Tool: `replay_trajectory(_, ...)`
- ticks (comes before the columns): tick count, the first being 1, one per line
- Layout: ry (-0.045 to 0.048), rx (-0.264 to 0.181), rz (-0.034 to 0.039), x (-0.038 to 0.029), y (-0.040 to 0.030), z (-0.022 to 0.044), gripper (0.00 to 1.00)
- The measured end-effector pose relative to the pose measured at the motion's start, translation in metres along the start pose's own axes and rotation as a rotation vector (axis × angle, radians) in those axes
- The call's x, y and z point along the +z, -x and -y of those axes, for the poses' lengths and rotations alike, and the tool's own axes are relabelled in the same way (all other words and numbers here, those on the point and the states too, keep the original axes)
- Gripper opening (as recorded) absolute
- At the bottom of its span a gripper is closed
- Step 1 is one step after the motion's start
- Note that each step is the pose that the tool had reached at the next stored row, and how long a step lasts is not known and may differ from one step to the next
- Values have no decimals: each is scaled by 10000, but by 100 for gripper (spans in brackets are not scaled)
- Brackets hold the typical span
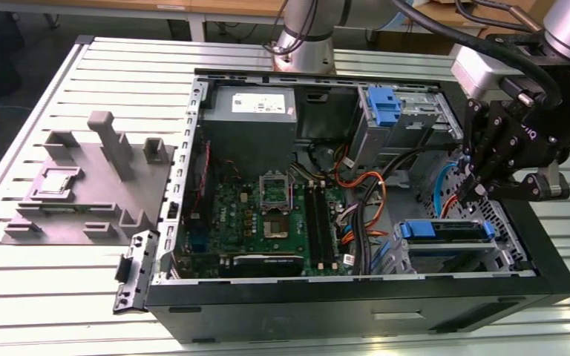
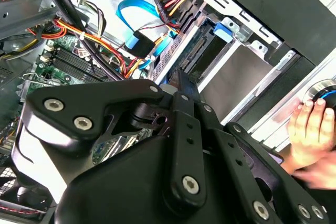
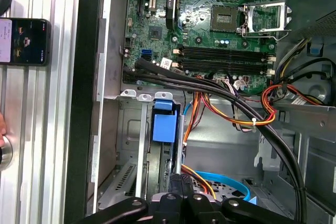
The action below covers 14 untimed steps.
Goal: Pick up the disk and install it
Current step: 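Insert the first disk wire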
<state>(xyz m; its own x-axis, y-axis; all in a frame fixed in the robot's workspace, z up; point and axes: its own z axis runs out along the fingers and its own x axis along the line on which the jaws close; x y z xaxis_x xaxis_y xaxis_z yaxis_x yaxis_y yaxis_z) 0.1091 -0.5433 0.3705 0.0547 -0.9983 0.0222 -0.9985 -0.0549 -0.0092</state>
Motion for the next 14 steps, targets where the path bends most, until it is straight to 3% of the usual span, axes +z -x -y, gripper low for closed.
replay_trajectory(6, -23, -62, -1, 1, 0, 1, 10)
replay_trajectory(11, -54, -792, 3, 3, 1, 1, 10)
replay_trajectory(14, -58, -862, 8, 7, 4, 26, 10)
